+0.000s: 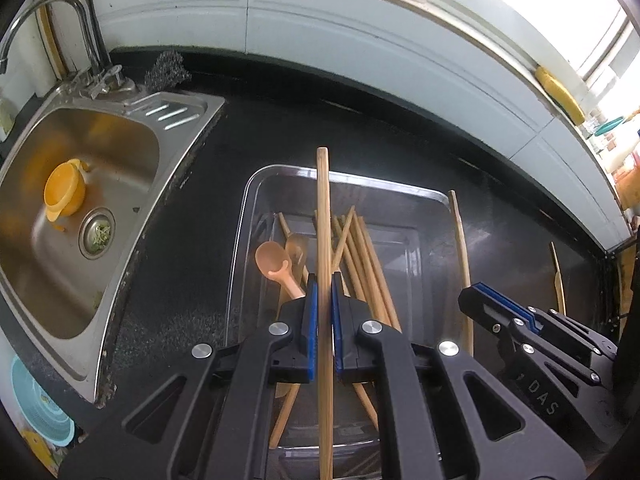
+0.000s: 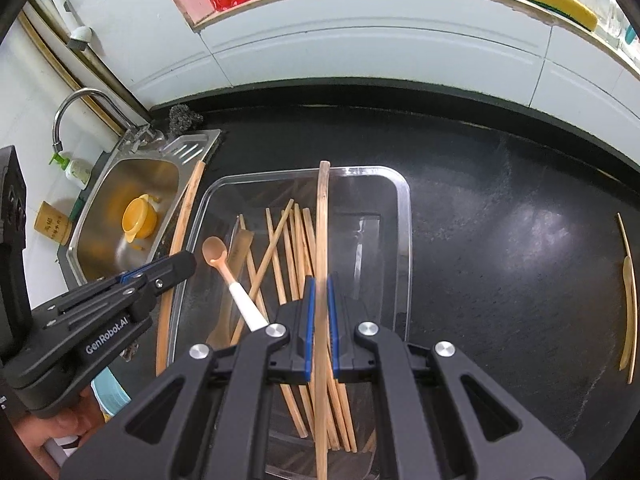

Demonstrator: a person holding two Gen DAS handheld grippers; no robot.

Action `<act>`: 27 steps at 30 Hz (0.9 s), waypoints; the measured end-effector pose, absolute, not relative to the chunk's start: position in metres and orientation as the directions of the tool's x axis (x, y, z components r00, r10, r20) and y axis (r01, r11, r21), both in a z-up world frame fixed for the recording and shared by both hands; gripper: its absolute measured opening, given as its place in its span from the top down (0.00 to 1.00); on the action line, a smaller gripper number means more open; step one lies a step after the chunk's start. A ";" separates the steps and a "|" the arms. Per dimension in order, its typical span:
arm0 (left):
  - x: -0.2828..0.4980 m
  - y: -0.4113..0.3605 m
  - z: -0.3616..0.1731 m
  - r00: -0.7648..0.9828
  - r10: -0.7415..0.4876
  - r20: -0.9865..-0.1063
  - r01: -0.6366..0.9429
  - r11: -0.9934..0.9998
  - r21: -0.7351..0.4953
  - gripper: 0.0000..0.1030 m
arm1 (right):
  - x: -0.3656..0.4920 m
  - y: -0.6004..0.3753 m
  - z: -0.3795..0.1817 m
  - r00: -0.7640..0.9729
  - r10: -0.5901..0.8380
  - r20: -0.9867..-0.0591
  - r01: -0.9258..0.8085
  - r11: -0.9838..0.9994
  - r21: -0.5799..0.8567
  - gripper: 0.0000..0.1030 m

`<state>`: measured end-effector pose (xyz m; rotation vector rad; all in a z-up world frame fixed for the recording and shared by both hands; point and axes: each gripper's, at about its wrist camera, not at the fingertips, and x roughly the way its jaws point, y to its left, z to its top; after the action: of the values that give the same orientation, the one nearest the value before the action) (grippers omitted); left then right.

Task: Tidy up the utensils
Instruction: 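Carry both chopsticks over the clear container and open both grippers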

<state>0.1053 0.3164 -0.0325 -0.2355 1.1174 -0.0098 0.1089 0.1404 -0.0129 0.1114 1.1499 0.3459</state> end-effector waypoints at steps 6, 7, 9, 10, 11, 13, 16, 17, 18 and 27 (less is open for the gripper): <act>0.108 0.318 -0.040 0.428 -0.142 -0.893 -0.111 0.972 -0.208 0.94 | 0.113 0.144 -0.018 0.356 0.311 -0.881 -0.202 0.946 0.252 0.93; 0.108 0.318 -0.040 0.426 -0.143 -0.893 -0.110 0.972 -0.208 0.94 | 0.114 0.144 -0.018 0.356 0.310 -0.882 -0.200 0.947 0.252 0.93; 0.110 0.318 -0.042 0.422 -0.148 -0.895 -0.106 0.972 -0.211 0.94 | 0.115 0.145 -0.019 0.355 0.307 -0.883 -0.198 0.948 0.250 0.93; 0.110 0.318 -0.044 0.419 -0.150 -0.895 -0.104 0.972 -0.212 0.94 | 0.116 0.145 -0.019 0.356 0.306 -0.883 -0.197 0.948 0.249 0.93; 0.111 0.318 -0.045 0.417 -0.152 -0.896 -0.104 0.972 -0.213 0.94 | 0.117 0.145 -0.020 0.356 0.304 -0.884 -0.195 0.949 0.248 0.93; 0.112 0.319 -0.048 0.412 -0.154 -0.898 -0.106 0.971 -0.215 0.94 | 0.118 0.145 -0.021 0.356 0.299 -0.885 -0.190 0.951 0.245 0.93; 0.115 0.320 -0.056 0.400 -0.155 -0.903 -0.113 0.970 -0.216 0.94 | 0.123 0.144 -0.030 0.350 0.293 -0.890 -0.173 0.954 0.246 0.93; 0.116 0.321 -0.058 0.395 -0.153 -0.906 -0.120 0.969 -0.216 0.94 | 0.124 0.143 -0.035 0.344 0.291 -0.893 -0.168 0.955 0.246 0.93; 0.117 0.322 -0.060 0.390 -0.151 -0.908 -0.129 0.968 -0.216 0.94 | 0.124 0.143 -0.037 0.342 0.291 -0.893 -0.169 0.954 0.247 0.93; 0.120 0.331 -0.047 0.424 -0.111 -0.899 -0.219 0.951 -0.220 0.09 | 0.099 0.158 -0.044 0.345 0.364 -0.865 -0.337 0.908 0.248 0.06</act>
<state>0.1201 0.3309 -0.0473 -0.3262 1.1363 0.0689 0.0990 0.1579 -0.0438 0.0276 1.1301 0.4552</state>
